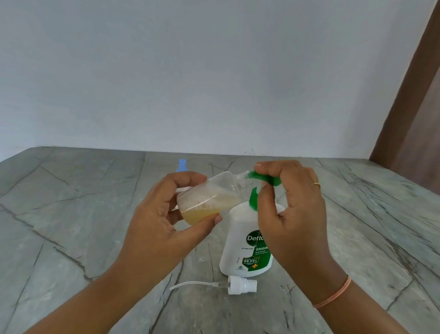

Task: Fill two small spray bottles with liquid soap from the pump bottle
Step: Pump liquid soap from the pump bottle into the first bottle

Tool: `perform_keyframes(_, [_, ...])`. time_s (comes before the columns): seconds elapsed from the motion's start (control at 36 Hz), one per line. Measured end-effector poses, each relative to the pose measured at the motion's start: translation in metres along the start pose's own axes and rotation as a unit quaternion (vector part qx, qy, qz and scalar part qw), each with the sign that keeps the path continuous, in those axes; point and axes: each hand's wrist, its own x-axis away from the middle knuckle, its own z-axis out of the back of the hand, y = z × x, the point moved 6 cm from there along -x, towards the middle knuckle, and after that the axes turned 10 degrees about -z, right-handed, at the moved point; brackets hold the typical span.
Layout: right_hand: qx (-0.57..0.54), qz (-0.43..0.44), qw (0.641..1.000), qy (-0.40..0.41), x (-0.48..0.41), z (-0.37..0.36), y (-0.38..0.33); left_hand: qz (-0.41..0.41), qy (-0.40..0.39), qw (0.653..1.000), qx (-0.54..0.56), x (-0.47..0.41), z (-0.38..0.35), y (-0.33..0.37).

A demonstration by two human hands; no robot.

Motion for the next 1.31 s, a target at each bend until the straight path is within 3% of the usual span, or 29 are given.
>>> perform_keyframes(0.39, [-0.005,0.043,0.999,0.022,0.004,0.0,0.001,0.0,-0.003,1.0,0.003,0.0,-0.001,0.0])
perform_keyframes(0.72, [0.001,-0.009,1.0,-0.002,-0.001,0.001,0.001,0.002,0.002,1.0,0.025,0.0,-0.002,0.0])
perform_keyframes(1.31, [0.013,0.007,1.0,-0.002,0.005,-0.004,0.003,0.005,0.002,0.999,0.041,0.0,-0.002,0.0])
